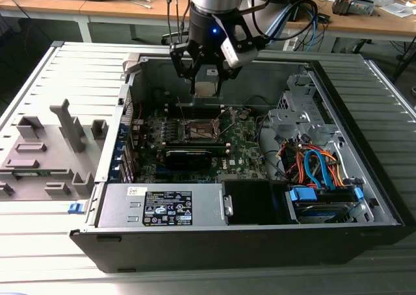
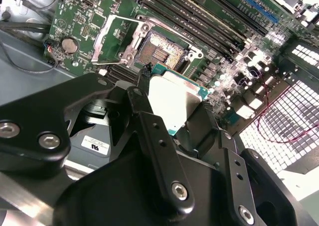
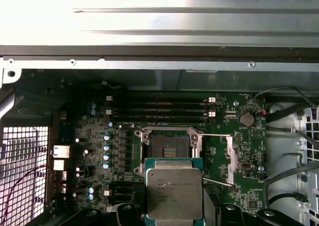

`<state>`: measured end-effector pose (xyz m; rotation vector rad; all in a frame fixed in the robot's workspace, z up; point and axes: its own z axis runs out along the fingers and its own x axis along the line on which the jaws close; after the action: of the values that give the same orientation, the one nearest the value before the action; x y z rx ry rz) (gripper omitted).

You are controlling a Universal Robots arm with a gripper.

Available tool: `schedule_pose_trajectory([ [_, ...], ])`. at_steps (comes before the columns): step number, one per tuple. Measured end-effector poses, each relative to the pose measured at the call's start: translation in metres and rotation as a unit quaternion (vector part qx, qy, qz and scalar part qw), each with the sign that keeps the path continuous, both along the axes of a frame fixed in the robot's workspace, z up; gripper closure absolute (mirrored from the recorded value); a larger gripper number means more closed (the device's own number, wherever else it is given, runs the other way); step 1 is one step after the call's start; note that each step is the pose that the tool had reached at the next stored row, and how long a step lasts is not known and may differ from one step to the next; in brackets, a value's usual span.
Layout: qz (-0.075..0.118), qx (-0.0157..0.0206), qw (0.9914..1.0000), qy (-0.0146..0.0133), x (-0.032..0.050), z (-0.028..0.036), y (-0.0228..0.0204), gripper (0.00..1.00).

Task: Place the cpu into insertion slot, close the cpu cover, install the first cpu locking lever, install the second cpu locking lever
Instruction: 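Place the cpu into insertion slot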

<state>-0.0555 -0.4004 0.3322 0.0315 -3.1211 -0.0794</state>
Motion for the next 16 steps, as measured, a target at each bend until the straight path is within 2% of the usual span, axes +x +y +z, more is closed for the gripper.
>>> schedule_pose_trajectory([
  [16,0.000,-0.0002,1.00000,0.0000,0.0000,-0.0034,-0.0002,0.46],
])
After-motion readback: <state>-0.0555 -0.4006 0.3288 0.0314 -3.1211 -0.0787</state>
